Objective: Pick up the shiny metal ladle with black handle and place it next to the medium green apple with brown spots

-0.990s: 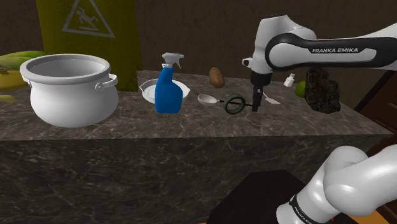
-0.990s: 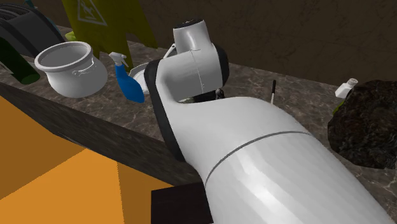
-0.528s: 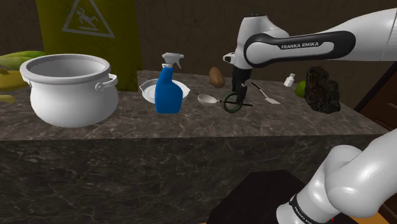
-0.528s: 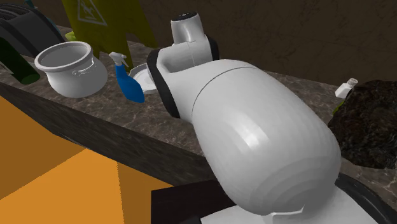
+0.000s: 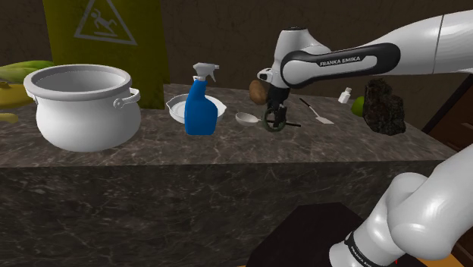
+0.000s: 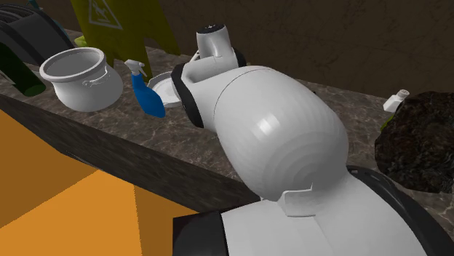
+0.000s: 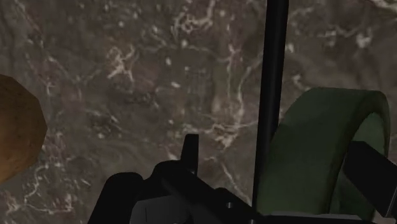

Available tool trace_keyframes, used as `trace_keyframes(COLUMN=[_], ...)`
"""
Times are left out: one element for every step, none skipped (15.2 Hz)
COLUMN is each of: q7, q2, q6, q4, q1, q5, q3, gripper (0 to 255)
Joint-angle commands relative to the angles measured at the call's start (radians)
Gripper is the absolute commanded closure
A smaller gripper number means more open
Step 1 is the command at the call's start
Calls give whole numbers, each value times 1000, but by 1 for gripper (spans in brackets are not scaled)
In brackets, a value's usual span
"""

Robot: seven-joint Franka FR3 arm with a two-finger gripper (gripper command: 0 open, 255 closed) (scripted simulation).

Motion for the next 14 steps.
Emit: trace_keyframes(q7=[2,2,2,2,2,2,2,2,2,3,2,-3,-4,-4], q2=[11,13,13,13,13,13,13,13,13,9,8,14,15,17], q6=[28,36,36,36,36,36,36,36,36,38,40,33,36,35], q4=[-19,-24,-25,-24,-24,-24,-24,-24,-24,-31,-34,-20,-22,-19], q1=[-1,-1,-1,-1,-1,-1,-1,-1,-1,-2,-2,-3,-3,-3], q5=[-1,-2,-2,-2,-2,-2,-2,-2,-2,-3,-3,-1,-2,-1], q3=[-2,-3,-3,-3,-3,-3,-3,-3,-3,-3,-3,-6,-6,-6], gripper=[0,0,0,0,0,0,0,0,0,255,255,255,255,255])
